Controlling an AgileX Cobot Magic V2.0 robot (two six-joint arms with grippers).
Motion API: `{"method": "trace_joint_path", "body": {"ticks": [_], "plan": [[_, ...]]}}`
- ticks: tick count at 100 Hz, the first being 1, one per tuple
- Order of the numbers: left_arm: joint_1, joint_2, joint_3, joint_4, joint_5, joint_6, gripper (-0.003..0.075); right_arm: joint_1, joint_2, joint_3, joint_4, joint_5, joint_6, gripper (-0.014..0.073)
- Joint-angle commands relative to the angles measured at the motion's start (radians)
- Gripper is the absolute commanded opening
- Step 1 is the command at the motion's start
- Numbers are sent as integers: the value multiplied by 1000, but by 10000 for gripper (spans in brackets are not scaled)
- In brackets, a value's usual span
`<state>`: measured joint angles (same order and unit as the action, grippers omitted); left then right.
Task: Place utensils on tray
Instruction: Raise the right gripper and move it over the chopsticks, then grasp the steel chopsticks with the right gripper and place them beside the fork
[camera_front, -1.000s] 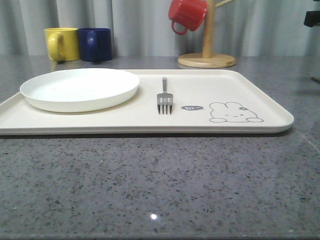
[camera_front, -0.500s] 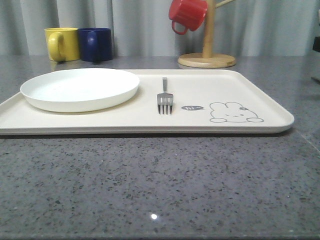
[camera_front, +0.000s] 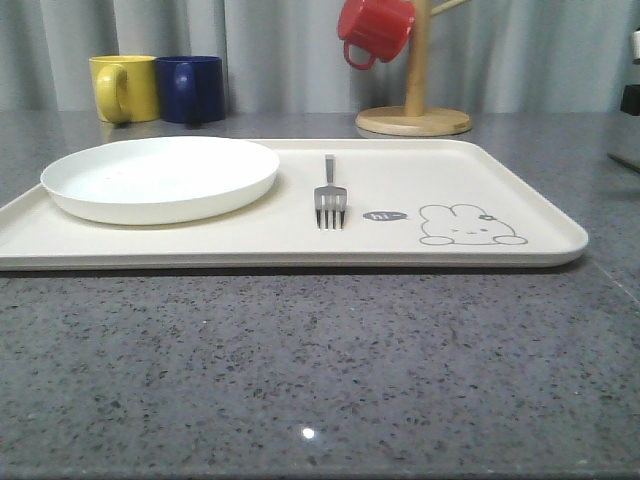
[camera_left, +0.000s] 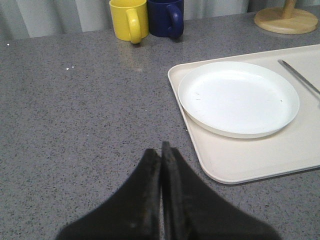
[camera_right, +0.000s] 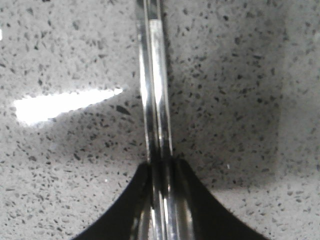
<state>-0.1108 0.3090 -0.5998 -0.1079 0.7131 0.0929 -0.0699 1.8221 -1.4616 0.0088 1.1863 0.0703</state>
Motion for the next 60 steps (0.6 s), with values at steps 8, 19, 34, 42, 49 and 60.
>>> {"method": "trace_joint_path", "body": {"ticks": [8, 19, 34, 42, 49, 60], "plan": [[-6, 10, -24, -6, -74, -10, -19, 27, -103, -19, -9, -16, -8, -63], [-6, 10, -24, -6, -74, -10, -19, 87, -164, -19, -9, -12, -8, -63], [-6, 10, -24, -6, -74, -10, -19, 215, -218, -19, 11, 1, 52, -63], [-6, 10, -24, -6, -74, -10, -19, 282, -221, -19, 27, -2, 113, -63], [-6, 10, -24, -6, -74, -10, -19, 344, -216, -19, 43, -30, 162, -63], [-6, 10, -24, -6, -74, -10, -19, 439, -188, -19, 63, -88, 254, -62]]}}
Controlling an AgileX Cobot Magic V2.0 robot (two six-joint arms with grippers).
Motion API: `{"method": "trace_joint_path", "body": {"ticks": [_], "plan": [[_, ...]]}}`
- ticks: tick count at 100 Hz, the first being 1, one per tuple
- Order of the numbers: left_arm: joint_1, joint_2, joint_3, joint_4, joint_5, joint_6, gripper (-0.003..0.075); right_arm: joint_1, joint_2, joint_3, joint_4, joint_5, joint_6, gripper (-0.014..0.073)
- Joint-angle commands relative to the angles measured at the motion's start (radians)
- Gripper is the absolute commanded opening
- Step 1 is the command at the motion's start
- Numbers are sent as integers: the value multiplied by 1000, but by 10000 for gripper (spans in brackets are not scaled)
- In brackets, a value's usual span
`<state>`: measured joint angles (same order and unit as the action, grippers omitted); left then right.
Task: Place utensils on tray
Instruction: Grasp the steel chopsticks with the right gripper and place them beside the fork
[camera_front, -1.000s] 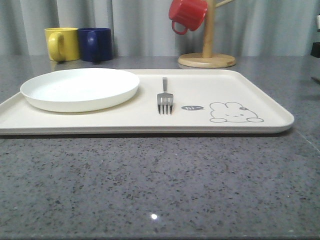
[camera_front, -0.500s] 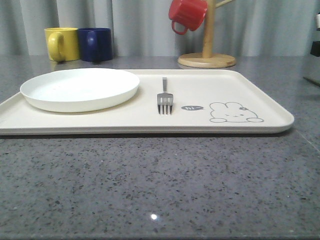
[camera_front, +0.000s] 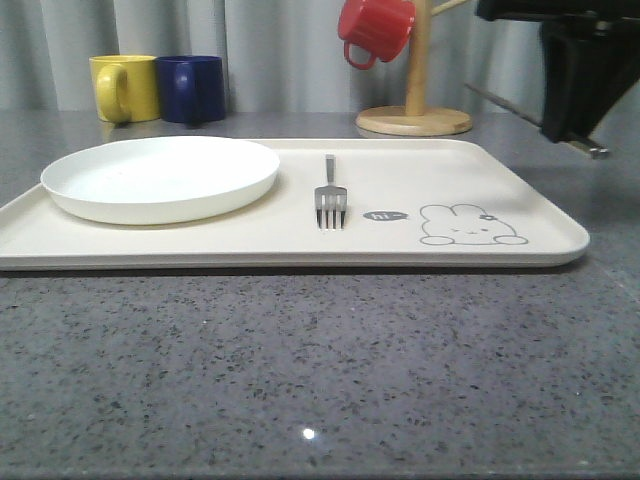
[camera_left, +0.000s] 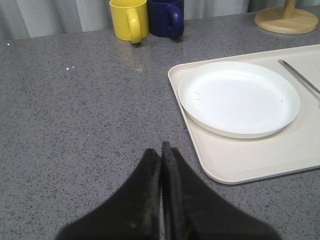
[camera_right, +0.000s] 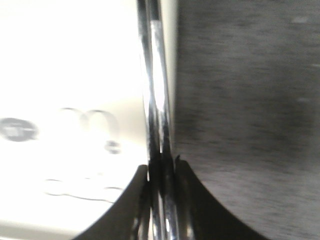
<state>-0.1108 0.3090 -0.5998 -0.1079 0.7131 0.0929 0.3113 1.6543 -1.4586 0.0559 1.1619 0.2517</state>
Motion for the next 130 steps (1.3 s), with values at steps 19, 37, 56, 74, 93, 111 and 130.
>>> {"method": "trace_joint_path", "body": {"ticks": [19, 37, 56, 74, 93, 111, 130], "plan": [[-6, 10, -24, -6, -74, -10, -19, 157, 60, -22, 53, -183, 218, -62], [-6, 10, -24, -6, -74, -10, -19, 176, 128, -22, 61, -239, 330, -60], [-6, 10, -24, -6, -74, -10, -19, 176, 140, -22, 61, -252, 335, -35], [-6, 10, -24, -6, -74, -10, -19, 176, 138, -22, 59, -252, 335, 227], [-6, 10, -24, -6, -74, -10, -19, 176, 119, -25, 49, -266, 335, 422], [-6, 10, -24, -6, -74, -10, -19, 176, 43, -77, -87, -203, 315, 422], [-6, 10, -24, -6, -74, -10, -19, 84, -48, -150, -188, -42, 97, 421]]}}
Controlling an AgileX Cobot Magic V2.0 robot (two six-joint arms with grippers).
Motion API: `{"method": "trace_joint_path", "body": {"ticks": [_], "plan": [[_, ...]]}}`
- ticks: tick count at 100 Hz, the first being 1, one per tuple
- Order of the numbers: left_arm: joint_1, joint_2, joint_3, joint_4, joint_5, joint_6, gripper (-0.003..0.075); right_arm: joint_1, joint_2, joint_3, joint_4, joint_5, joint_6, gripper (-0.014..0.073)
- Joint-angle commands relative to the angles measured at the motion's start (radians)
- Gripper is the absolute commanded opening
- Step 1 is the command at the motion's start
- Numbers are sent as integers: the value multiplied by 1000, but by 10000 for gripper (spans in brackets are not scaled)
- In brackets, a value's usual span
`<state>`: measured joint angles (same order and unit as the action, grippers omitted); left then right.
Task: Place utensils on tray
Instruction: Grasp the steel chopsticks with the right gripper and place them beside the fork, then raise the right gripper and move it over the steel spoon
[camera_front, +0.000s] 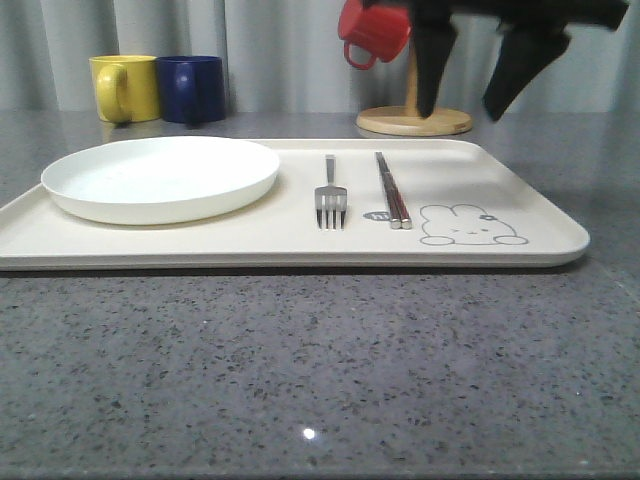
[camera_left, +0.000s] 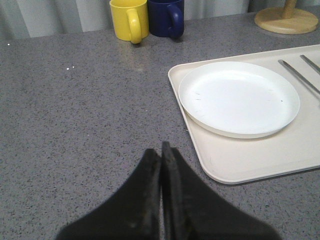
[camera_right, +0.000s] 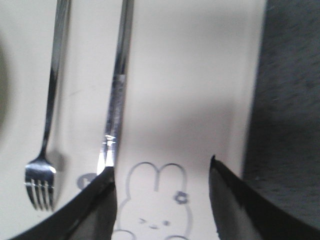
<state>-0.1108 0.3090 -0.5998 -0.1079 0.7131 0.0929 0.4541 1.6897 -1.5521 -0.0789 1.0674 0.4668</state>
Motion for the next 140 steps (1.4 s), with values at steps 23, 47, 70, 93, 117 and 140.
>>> {"method": "trace_joint_path", "body": {"ticks": [23, 47, 70, 93, 117, 140], "plan": [[-6, 10, -24, -6, -74, -10, -19, -325, -106, -63, -51, 158, -305, 421], [-6, 10, -24, -6, -74, -10, -19, -558, -98, -63, -26, 127, -439, 421], [-6, 10, -24, -6, -74, -10, -19, -703, -30, -63, 48, 75, -540, 421], [-6, 10, -24, -6, -74, -10, -19, -782, 38, -64, 72, 17, -552, 421], [-6, 10, -24, -6, -74, -10, -19, -786, 102, -64, 179, -2, -635, 421], [-6, 10, -24, -6, -74, -10, -19, -786, 159, -64, 187, -21, -643, 421]]}}
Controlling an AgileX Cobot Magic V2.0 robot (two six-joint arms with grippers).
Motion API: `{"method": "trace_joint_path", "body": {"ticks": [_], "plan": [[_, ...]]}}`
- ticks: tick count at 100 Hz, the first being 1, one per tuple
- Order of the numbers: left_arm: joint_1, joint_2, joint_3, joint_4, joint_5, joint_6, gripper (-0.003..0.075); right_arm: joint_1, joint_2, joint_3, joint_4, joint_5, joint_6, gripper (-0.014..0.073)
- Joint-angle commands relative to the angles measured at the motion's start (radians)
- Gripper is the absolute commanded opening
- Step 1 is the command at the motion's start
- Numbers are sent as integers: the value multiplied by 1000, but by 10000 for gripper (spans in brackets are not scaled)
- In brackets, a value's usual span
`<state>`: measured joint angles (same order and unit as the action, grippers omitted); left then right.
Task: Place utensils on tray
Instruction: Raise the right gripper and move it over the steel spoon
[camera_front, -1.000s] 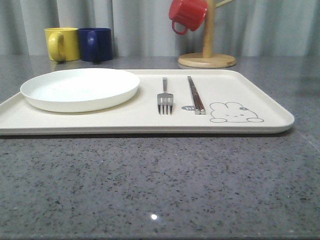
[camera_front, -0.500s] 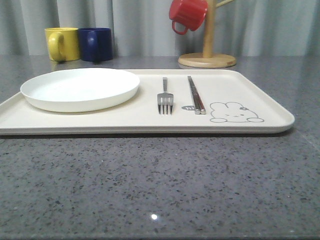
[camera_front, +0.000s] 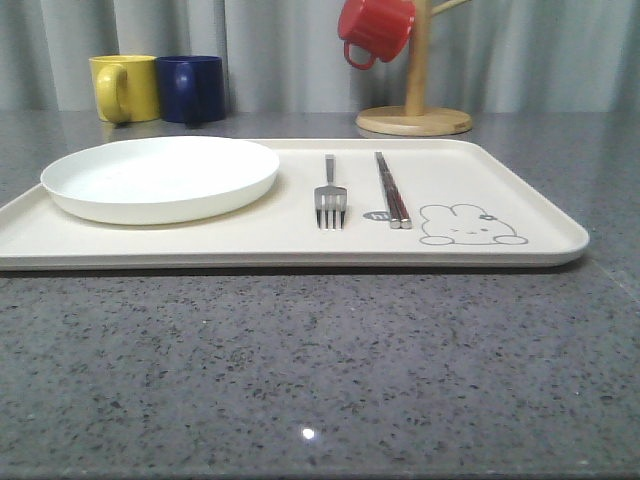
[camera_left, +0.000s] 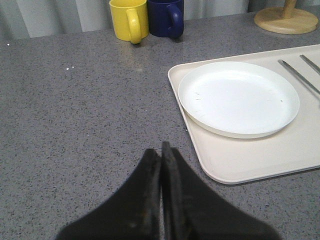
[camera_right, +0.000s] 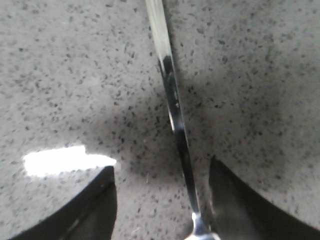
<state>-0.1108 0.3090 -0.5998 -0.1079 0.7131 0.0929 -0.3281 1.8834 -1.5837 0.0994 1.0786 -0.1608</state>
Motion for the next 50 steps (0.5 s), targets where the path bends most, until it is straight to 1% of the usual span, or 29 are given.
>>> {"method": "trace_joint_path", "body": {"ticks": [1, 12, 19, 26, 38, 43, 48, 50], "plan": [[-6, 10, -24, -6, -74, -10, -19, -4, -33, -32, 8, -34, -16, 421], [-6, 10, -24, -6, -74, -10, -19, -4, -18, -32, 8, -38, -16, 409], [-6, 10, -24, -6, -74, -10, -19, -4, -11, -33, 8, -37, -16, 367], [-6, 10, -24, -6, -74, -10, -19, -4, -7, -33, 8, -32, -16, 276], [-6, 10, -24, -6, -74, -10, -19, -4, -7, -33, 8, -26, -16, 52], [-6, 10, -24, -6, -74, -10, -19, -4, -8, -33, 8, -26, -16, -20], [-6, 10, -24, -6, -74, -10, -19, -4, -11, -33, 9, -26, -16, -76], [-6, 10, -24, -6, -74, -10, -19, -4, -11, -34, 9, -26, -16, -67]]}}
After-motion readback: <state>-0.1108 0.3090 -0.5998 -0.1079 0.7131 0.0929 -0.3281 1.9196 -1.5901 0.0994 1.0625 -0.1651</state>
